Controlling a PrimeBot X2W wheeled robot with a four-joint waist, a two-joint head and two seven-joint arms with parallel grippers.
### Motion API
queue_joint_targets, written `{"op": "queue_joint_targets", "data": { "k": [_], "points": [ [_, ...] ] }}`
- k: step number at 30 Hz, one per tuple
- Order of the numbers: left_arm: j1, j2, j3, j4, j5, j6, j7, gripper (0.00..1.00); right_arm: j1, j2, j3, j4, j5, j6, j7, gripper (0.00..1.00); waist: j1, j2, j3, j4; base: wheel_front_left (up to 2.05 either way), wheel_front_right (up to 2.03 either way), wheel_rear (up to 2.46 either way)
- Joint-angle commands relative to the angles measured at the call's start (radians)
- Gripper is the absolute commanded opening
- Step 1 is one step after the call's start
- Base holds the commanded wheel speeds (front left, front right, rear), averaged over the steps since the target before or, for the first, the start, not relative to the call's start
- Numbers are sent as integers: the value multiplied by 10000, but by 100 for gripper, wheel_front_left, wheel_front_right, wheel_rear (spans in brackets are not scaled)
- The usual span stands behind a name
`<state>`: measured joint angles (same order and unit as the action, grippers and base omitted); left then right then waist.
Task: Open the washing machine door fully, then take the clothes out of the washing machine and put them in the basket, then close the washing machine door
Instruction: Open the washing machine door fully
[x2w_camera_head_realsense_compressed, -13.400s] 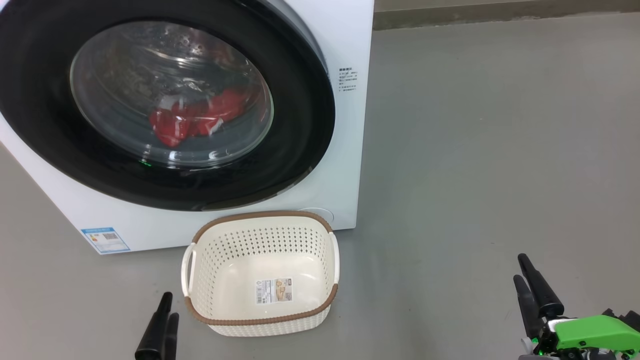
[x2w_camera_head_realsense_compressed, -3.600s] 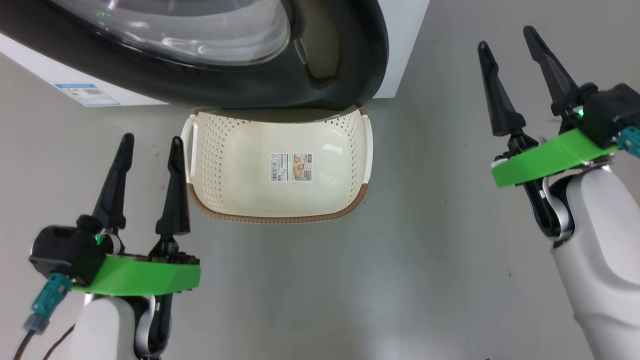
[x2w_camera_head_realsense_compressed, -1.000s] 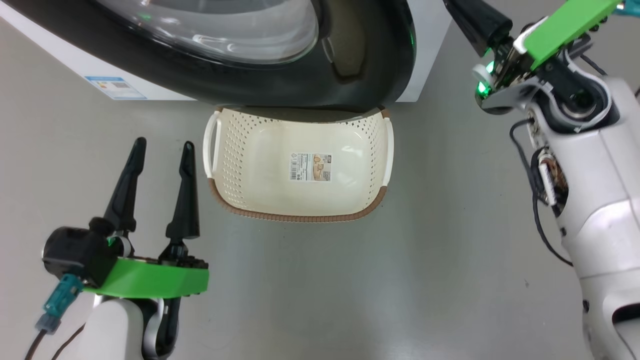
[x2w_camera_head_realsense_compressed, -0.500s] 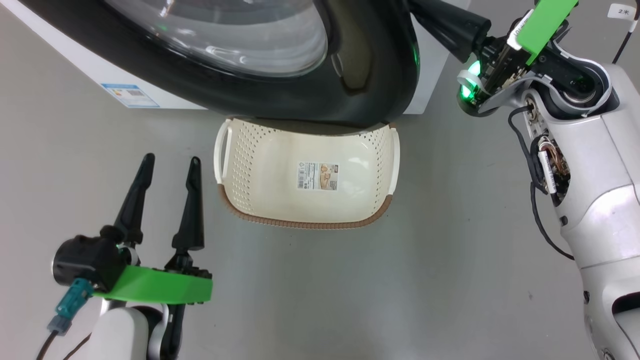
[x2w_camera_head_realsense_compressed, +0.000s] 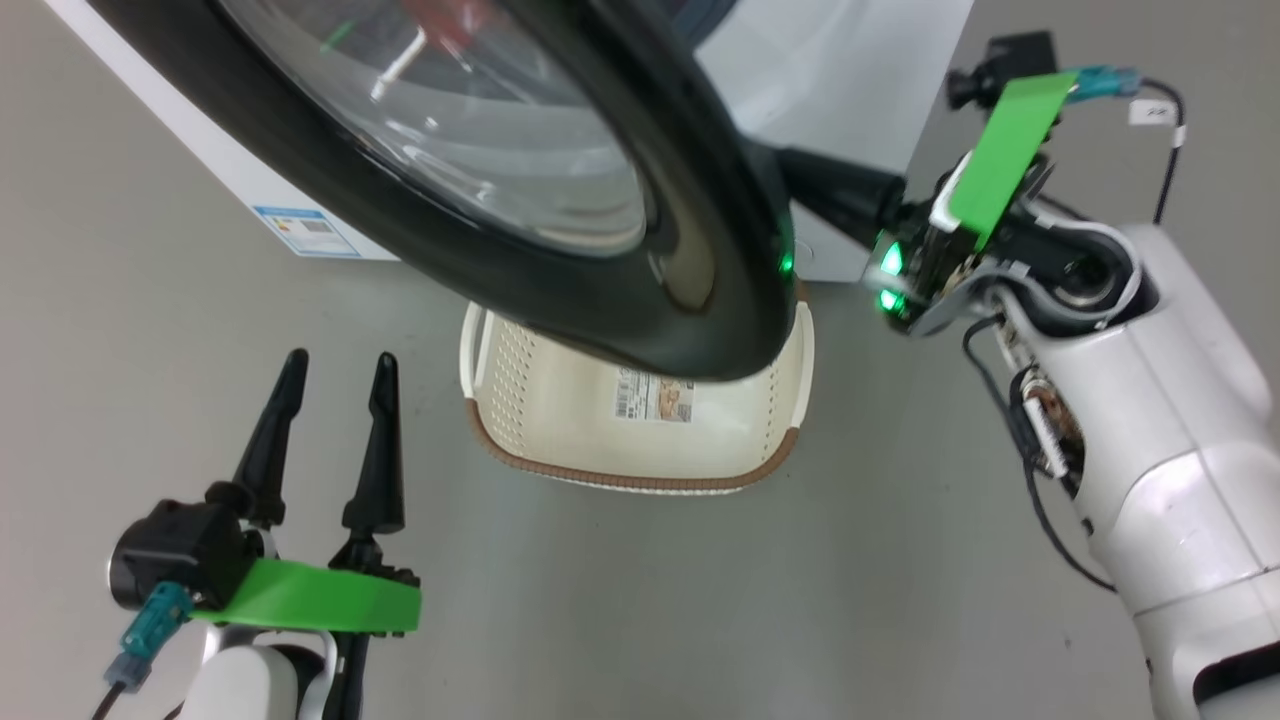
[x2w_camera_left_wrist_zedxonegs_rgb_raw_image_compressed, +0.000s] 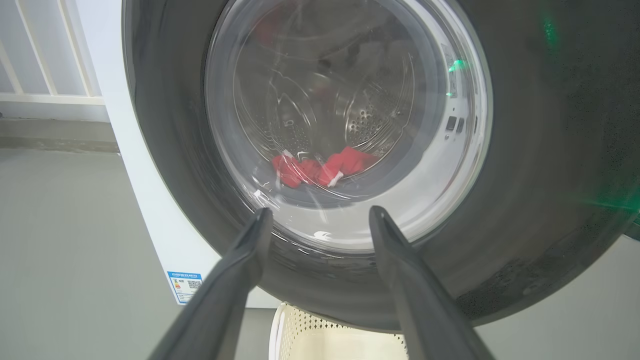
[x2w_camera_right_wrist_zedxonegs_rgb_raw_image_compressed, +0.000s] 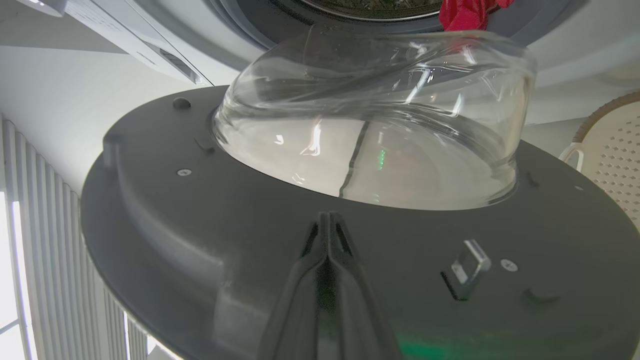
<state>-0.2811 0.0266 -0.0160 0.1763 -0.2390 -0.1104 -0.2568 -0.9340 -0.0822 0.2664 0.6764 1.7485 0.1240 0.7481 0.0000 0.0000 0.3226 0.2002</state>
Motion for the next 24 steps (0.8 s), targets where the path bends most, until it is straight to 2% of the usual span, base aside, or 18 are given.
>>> {"op": "queue_joint_targets", "data": {
  "k": [1, 10, 24],
  "points": [
    [184, 237, 390, -168, 2, 83, -49, 100, 258, 317, 353, -369, -32, 67, 91, 0, 0, 0, -274, 149, 0, 0, 0],
    [496, 237, 484, -12, -41, 141, -49, 100, 960, 318, 1189, -547, 167, 67, 140, 0, 0, 0, -1017, 488, 0, 0, 0],
    [1104, 237, 395, 174, 150, 268, -49, 100, 1885, 319, 2697, -688, 986, 67, -138, 0, 0, 0, -2164, 1454, 0, 0, 0]
  ]
}}
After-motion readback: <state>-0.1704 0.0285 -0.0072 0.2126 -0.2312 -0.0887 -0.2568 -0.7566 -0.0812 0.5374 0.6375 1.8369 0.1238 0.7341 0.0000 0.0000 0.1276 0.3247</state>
